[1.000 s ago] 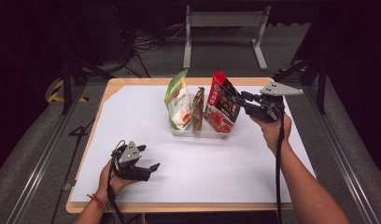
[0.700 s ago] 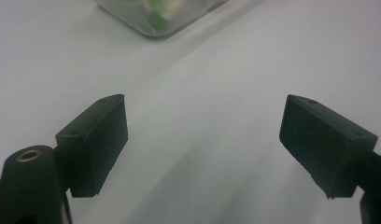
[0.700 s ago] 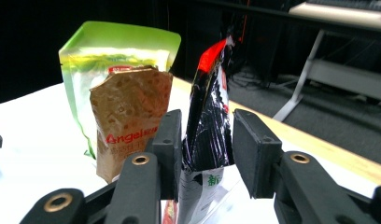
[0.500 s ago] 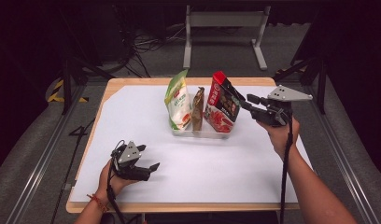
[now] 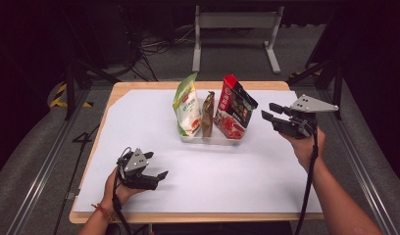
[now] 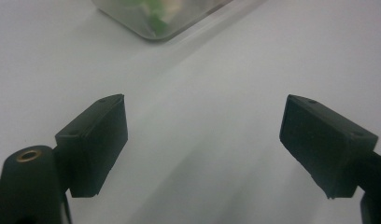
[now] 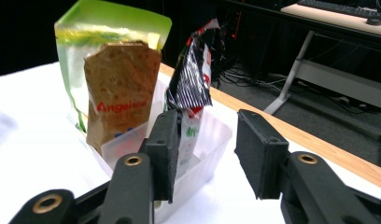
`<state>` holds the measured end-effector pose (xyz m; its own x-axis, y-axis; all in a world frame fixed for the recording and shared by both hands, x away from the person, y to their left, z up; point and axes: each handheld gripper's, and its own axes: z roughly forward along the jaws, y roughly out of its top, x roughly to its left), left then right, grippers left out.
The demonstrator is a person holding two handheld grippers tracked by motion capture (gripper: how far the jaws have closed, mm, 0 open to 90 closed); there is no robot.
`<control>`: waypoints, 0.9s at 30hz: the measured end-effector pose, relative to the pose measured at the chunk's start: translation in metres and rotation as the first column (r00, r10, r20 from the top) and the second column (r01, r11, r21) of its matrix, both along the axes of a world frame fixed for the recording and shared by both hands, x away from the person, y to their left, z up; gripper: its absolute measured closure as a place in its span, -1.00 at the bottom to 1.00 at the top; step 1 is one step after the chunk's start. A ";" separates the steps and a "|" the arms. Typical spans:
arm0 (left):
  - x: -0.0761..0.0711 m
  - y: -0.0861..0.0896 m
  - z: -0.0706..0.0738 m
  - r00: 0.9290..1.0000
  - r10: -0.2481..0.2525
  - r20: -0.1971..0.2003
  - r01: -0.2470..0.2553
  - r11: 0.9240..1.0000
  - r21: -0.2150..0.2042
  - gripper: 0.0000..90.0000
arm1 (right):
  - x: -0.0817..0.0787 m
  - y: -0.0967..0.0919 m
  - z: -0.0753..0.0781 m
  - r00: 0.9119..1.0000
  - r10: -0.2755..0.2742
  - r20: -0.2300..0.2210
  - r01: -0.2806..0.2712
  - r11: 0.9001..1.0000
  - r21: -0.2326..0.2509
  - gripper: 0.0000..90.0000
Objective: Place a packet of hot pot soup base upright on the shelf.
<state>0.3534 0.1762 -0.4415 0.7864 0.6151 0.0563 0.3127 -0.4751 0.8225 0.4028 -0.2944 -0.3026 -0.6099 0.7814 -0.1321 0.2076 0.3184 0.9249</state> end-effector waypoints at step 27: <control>-0.001 -0.002 -0.001 1.000 -0.006 0.000 0.006 1.000 0.008 -0.65 | -0.027 -0.009 -0.032 0.999 0.037 0.002 -0.036 0.984 -0.173 -0.34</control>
<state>0.3526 0.1746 -0.4420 0.7903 0.6096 0.0611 0.3100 -0.4840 0.8183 0.3759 -0.3032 -0.3345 -0.6365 0.7237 -0.2666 0.1885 0.4812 0.8561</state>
